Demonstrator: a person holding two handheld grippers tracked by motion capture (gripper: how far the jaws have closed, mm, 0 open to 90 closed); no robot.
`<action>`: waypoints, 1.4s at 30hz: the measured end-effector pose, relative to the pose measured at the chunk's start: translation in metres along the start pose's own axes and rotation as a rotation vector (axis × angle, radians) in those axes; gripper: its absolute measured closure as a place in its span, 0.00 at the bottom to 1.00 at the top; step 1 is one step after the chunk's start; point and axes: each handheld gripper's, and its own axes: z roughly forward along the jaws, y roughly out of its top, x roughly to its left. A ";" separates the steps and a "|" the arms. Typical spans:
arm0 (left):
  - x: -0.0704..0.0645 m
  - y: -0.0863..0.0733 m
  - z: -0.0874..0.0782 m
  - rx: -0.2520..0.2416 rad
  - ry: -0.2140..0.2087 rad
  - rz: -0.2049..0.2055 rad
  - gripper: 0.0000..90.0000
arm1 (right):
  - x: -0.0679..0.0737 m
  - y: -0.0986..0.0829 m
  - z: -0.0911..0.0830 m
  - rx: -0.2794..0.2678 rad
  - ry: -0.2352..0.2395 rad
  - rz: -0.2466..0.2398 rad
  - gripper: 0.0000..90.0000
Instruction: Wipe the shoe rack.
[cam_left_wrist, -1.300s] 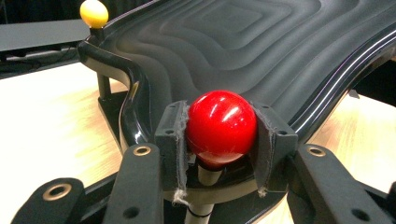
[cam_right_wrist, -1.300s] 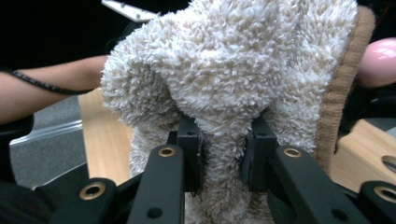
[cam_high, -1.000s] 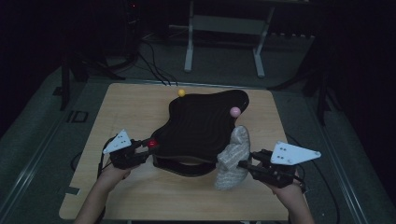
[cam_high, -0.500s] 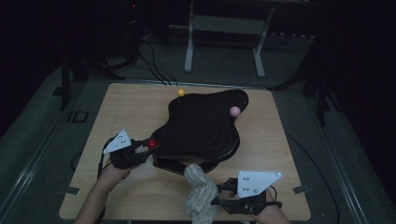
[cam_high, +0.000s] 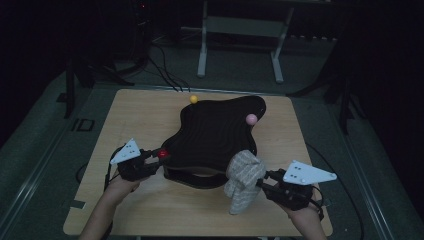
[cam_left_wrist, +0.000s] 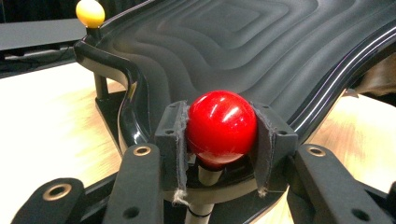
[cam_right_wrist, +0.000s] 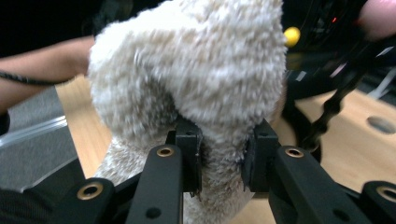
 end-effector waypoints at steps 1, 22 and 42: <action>0.000 0.000 0.000 -0.001 -0.001 -0.001 0.67 | 0.001 -0.004 0.003 0.011 0.003 0.002 0.80; -0.007 0.001 0.003 0.001 -0.012 0.000 0.67 | -0.002 -0.008 0.016 0.046 -0.041 0.001 0.80; -0.013 0.000 0.008 -0.004 -0.067 0.008 0.67 | -0.019 -0.018 0.018 0.070 -0.054 0.065 0.80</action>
